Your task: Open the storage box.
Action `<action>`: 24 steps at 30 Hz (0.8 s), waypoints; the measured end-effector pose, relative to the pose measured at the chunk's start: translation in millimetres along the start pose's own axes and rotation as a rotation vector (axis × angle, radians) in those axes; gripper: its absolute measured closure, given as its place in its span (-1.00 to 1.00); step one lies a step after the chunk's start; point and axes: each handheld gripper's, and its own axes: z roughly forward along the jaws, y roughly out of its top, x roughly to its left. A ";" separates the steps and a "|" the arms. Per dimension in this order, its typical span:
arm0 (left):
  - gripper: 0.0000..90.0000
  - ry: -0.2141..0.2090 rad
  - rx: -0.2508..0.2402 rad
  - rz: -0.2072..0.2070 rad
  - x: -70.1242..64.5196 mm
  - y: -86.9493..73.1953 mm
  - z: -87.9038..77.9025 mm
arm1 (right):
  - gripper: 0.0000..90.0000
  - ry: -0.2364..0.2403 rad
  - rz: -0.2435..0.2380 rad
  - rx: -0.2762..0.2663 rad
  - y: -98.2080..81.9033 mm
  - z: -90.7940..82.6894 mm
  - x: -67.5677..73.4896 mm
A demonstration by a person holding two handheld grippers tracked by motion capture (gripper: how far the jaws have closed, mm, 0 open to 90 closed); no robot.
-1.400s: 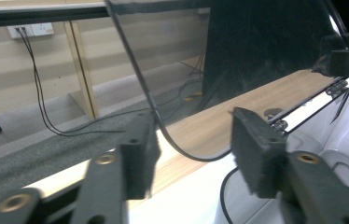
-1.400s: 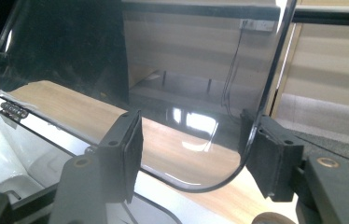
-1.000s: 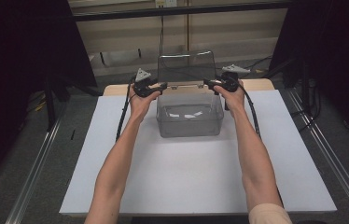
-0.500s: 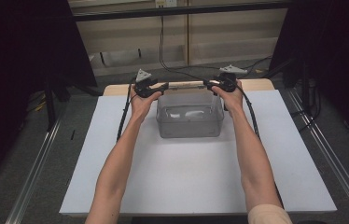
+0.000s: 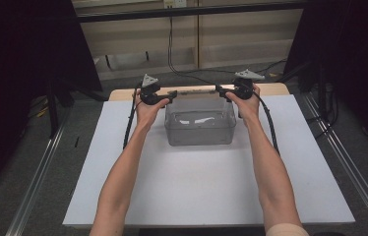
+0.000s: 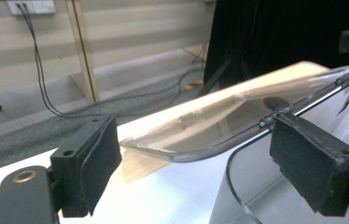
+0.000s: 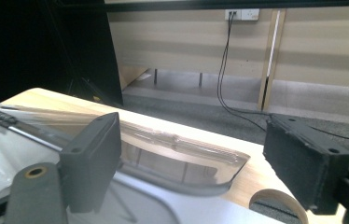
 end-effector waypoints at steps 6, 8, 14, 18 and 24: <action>-0.80 0.031 -0.018 0.014 -4.7 2.3 -11.9 | -0.73 0.004 0.004 -0.031 5.3 -15.4 3.1; -0.82 0.027 -0.028 0.014 -7.1 3.4 -14.3 | -0.74 -0.002 0.002 -0.040 5.4 -18.8 3.4; -0.87 0.013 -0.052 0.023 -16.5 8.0 -21.2 | -0.89 0.003 -0.007 -0.067 3.8 -26.0 9.9; -0.90 0.004 -0.067 -0.011 -20.7 4.4 -26.3 | -0.93 -0.004 -0.018 -0.076 4.0 -33.6 11.2; -0.94 0.018 -0.109 0.000 -23.9 0.5 -43.6 | -0.93 -0.014 -0.036 -0.096 2.5 -47.6 16.9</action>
